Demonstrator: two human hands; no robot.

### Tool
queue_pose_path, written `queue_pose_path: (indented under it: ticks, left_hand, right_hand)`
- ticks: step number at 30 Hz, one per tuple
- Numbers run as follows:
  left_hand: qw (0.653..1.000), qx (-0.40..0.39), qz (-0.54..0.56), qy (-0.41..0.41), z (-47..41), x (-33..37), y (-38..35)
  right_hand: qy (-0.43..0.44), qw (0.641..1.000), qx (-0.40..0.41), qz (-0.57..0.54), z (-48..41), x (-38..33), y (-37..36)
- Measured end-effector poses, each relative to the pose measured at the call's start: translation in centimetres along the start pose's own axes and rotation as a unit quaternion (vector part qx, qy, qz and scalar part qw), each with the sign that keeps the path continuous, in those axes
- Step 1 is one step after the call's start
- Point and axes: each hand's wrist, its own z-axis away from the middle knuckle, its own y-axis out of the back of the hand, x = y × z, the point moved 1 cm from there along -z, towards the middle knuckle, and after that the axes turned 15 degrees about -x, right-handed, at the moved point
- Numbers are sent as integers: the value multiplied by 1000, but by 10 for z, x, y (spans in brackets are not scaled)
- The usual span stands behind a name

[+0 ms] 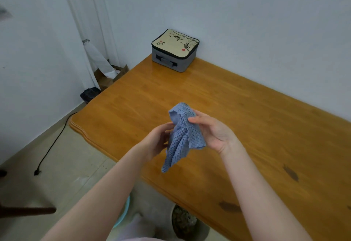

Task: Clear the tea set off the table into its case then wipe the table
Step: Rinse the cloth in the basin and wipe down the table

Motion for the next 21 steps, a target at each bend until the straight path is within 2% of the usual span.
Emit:
queue_pose_path:
  ticks: [3,6,10,13,15,17,19,21]
  left_hand:
    - [999,-37,-30,2,-5,5,4]
    - [994,-85,-61,-22,-6,11,16]
    - [995,-71,-52,-39,-3,28,34]
    - [988,-70,-139,13,0,43,39]
    - [969,-75,-222,77,3,54,37]
    - [944,-120,-282,125,6,61,35]
    - [928,-154,-315,128,9,66,36]
    - [935,-136,-312,102,13,73,37]
  right_hand:
    - [18,999,18,-21,-1,-6,2]
    - [38,994,90,-50,0,-13,11]
    - [52,975,194,-96,8,-11,30]
    - [38,973,207,-92,11,-6,35]
    - [24,973,221,-58,10,-5,37]
    - [6,968,250,15,11,-6,38]
    - [-15,964,252,86,14,-8,39]
    - [-59,958,231,160,17,-7,39]
